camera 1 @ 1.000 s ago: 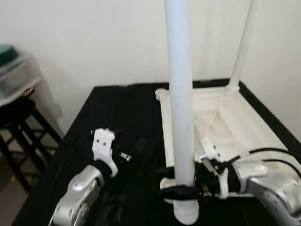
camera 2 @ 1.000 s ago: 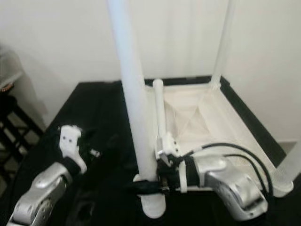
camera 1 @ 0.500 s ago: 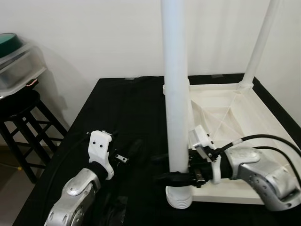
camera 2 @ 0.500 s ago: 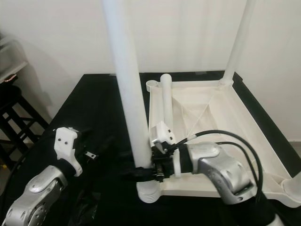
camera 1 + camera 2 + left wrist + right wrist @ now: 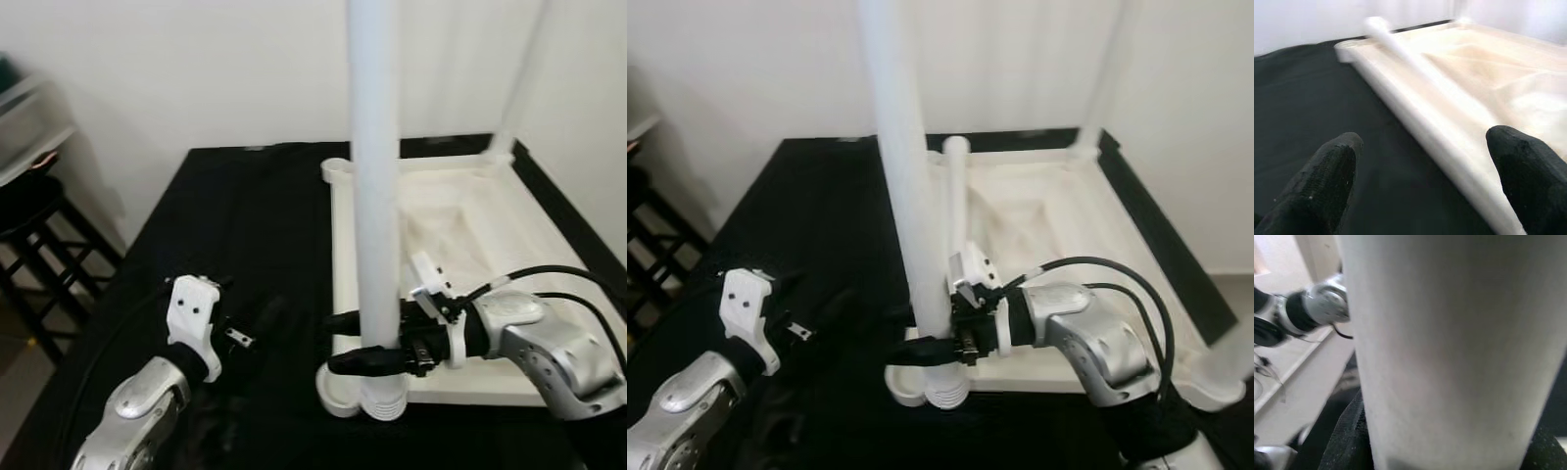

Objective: Building children table

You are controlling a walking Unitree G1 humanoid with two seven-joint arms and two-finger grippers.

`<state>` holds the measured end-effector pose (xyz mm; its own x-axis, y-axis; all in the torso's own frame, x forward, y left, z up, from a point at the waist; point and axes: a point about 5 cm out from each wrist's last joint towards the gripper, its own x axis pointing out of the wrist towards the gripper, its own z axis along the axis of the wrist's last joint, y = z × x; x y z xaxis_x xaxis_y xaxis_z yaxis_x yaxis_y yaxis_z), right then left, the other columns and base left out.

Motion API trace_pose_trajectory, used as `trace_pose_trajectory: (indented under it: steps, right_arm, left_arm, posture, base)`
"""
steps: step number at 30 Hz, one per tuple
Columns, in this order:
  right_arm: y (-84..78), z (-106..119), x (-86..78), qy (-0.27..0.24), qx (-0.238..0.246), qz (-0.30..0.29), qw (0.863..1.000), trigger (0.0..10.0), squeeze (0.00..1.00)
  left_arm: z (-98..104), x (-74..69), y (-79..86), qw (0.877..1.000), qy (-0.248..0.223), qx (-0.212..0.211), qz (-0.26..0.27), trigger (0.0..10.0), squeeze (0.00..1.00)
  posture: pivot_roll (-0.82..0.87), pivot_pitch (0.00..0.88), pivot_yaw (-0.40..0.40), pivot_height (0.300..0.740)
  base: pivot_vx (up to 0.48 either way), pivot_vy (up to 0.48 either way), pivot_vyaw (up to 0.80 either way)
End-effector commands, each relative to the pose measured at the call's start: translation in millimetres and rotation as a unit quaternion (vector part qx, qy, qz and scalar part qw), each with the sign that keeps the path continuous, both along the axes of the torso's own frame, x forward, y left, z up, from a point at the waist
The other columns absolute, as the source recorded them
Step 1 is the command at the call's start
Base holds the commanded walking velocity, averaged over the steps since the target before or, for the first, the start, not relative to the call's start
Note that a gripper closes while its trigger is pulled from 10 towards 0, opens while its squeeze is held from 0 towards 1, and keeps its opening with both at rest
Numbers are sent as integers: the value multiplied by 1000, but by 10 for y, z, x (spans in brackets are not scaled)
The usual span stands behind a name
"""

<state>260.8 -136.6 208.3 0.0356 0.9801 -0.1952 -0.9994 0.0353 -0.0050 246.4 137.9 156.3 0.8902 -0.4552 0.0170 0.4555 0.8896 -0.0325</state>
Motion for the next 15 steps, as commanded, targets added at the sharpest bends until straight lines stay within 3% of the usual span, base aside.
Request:
trace_pose_trajectory:
  steps: [1, 11, 15]
  right_arm:
    - [106, -33, -16, -6, -5, 12, 1000, 10000, 0]
    - [243, 39, 163, -53, 10, -19, 998, 10000, 0]
    - [289, 120, 177, -55, 36, -7, 998, 10000, 0]
  left_arm:
    - [-48, -16, 61, 1000, 16, 5, 14, 10000, 0]
    - [-57, -7, 91, 999, 25, 0, 37, 10000, 0]
    - [-51, -5, 107, 998, 29, -11, 50, 10000, 0]
  posture:
    - [-46, 141, 71, 740]
    - [-49, 135, 58, 740]
    - [-46, 141, 50, 740]
  base:
    - [0, 0, 0]
    - [0, 0, 0]
    - [0, 480, 0]
